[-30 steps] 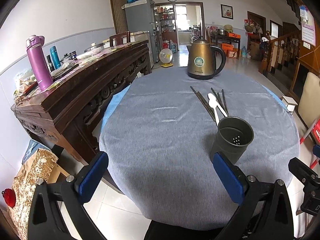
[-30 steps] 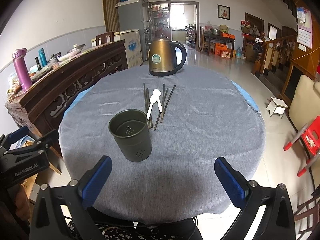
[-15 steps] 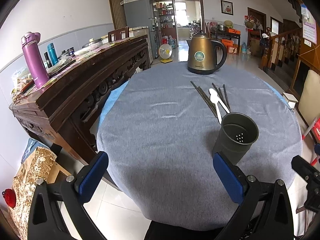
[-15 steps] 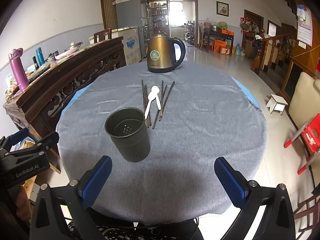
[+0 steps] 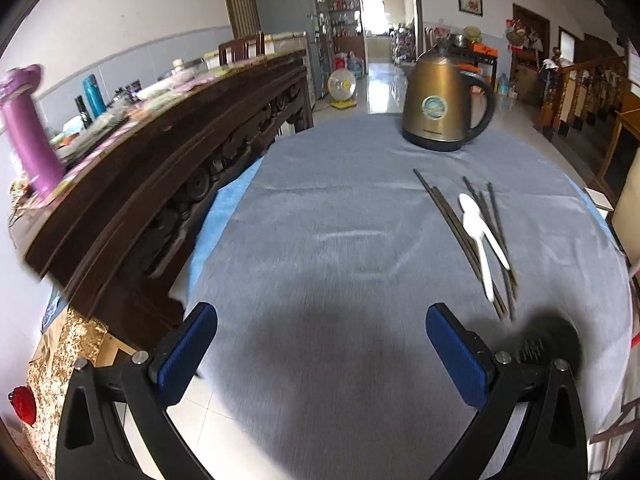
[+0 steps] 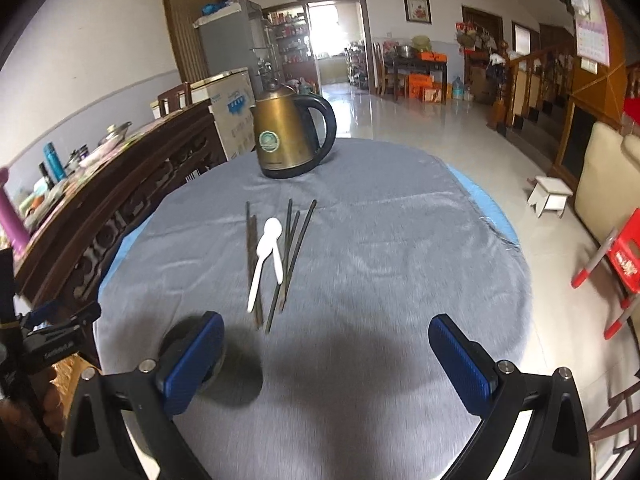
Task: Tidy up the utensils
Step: 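Lower both tools onto the dark chopsticks and close each on one chopstick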
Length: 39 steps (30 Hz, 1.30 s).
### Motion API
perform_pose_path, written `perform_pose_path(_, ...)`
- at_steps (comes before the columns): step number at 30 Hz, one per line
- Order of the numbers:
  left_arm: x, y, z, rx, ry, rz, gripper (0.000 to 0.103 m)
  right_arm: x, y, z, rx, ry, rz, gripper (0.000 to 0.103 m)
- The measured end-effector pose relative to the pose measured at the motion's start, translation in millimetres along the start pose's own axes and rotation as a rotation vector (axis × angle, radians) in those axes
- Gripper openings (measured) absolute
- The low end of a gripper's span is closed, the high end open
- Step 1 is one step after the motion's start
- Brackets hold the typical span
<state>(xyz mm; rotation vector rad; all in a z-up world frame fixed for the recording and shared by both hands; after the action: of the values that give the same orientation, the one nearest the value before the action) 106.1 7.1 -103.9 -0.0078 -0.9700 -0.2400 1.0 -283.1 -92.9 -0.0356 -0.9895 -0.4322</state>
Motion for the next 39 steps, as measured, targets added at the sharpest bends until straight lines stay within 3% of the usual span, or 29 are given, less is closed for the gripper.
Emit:
perform_pose_path(4, 20, -27, -60, -0.037, 0.071, 0.014, 0.103, 12, -16, -44, 0.011, 0.031, -0.076, 0.103)
perform_pose_path(6, 26, -52, -99, -0.081, 0.131, 0.015, 0.103, 14, -21, -67, 0.012, 0.045, -0.095, 0.097)
perform_pose_path(8, 29, -65, -120, -0.102, 0.159, 0.025, 0.103, 14, -27, -94, 0.015, 0.072, -0.108, 0.087)
perform_pose_path(10, 37, -89, -158, -0.124, 0.213, 0.051, 0.099, 12, -31, -114, 0.025, 0.100, -0.132, 0.075)
perform_pose_path(12, 44, -103, -180, -0.144, 0.242, 0.076, 0.090, 11, -38, -140, 0.049, 0.139, -0.176, 0.064)
perform_pose_path(14, 51, -111, -194, -0.160, 0.258, 0.088, 0.089, 12, -39, -164, 0.066, 0.167, -0.192, 0.053)
perform_pose_path(19, 76, -130, -247, -0.142, 0.296, 0.111, 0.084, 24, -28, -228, 0.123, 0.243, -0.239, 0.047)
perform_pose_path(23, 79, -132, -274, -0.144, 0.361, 0.150, 0.061, 42, -11, -283, 0.137, 0.293, -0.261, 0.045)
perform_pose_path(26, 81, -138, -296, -0.176, 0.425, 0.203, 0.060, 53, -1, -317, 0.109, 0.320, -0.262, 0.038)
perform_pose_path(33, 87, -155, -319, -0.220, 0.480, 0.233, 0.049, 56, 9, -369, 0.023, 0.411, -0.279, 0.037)
perform_pose_path(37, 92, -165, -325, -0.225, 0.476, 0.212, 0.041, 45, 9, -383, -0.012, 0.466, -0.275, 0.025)
perform_pose_path(38, 93, -167, -326, -0.228, 0.473, 0.210, 0.037, 43, 7, -385, -0.023, 0.462, -0.279, 0.017)
perform_pose_path(39, 96, -169, -328, -0.227, 0.465, 0.197, 0.025, 43, 7, -387, -0.035, 0.457, -0.274, 0.015)
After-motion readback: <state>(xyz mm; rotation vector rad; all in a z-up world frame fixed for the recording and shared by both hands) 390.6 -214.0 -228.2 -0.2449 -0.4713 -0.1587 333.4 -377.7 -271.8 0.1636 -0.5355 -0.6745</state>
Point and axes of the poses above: each gripper's, at about its wrist camera, not at the fingertips, and z roughly against the way its jaws point, y to its left, x to its top, the point moved 3 cm from there along -z, roughly the way its jaws point, and after that the axes turned 14 degrees about -y, right-handed, at the moved point
